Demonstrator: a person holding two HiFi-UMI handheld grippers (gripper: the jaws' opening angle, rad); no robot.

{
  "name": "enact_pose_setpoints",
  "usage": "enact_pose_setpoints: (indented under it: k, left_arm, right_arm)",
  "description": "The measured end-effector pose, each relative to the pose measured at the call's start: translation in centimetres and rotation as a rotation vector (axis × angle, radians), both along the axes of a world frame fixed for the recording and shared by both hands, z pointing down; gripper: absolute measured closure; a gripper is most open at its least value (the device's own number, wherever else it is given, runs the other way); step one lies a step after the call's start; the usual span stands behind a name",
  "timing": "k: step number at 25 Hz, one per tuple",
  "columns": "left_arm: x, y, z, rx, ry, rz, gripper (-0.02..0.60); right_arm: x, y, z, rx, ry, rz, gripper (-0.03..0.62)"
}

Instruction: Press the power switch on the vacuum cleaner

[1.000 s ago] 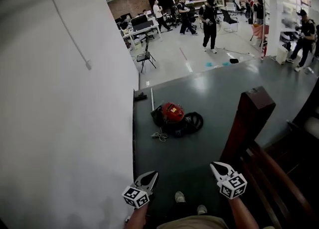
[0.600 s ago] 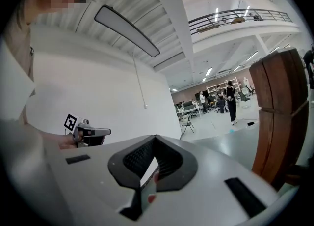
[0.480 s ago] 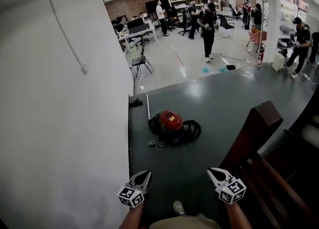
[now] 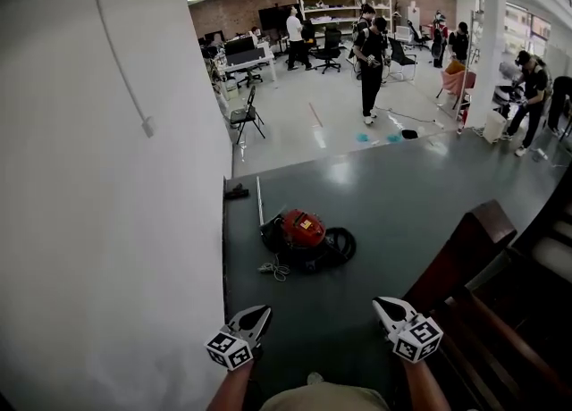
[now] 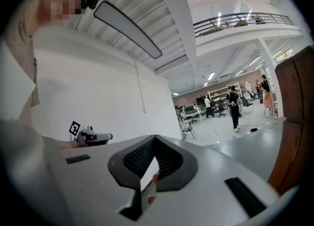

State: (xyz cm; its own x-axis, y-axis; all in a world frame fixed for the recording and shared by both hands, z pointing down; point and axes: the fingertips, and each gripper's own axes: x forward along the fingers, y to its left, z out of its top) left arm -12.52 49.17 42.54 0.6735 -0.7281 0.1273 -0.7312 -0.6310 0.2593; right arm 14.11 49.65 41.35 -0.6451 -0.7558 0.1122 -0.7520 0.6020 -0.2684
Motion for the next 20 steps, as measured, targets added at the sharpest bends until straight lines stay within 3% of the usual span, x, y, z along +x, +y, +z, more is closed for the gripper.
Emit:
enact_pose_setpoints:
  k: [7, 13, 20]
  left_arm:
    - [-0.9, -3.3, 0.1, 0.020, -0.003, 0.030, 0.578]
    - [-0.5, -5.6, 0.8, -0.001, 0.009, 0.035, 0.578]
    - [1.1, -10.7, 0.0, -0.013, 0.011, 0.019, 0.578]
  right_arm:
    - [-2.9, -3.6, 1.9, -0.015, 0.046, 0.040, 0.585]
    - [-2.4, -7.8, 2.9, -0.036, 0.073, 0.063, 0.586]
    - [-1.7, -15.3, 2.7, 0.042, 0.203, 0.043, 0.586]
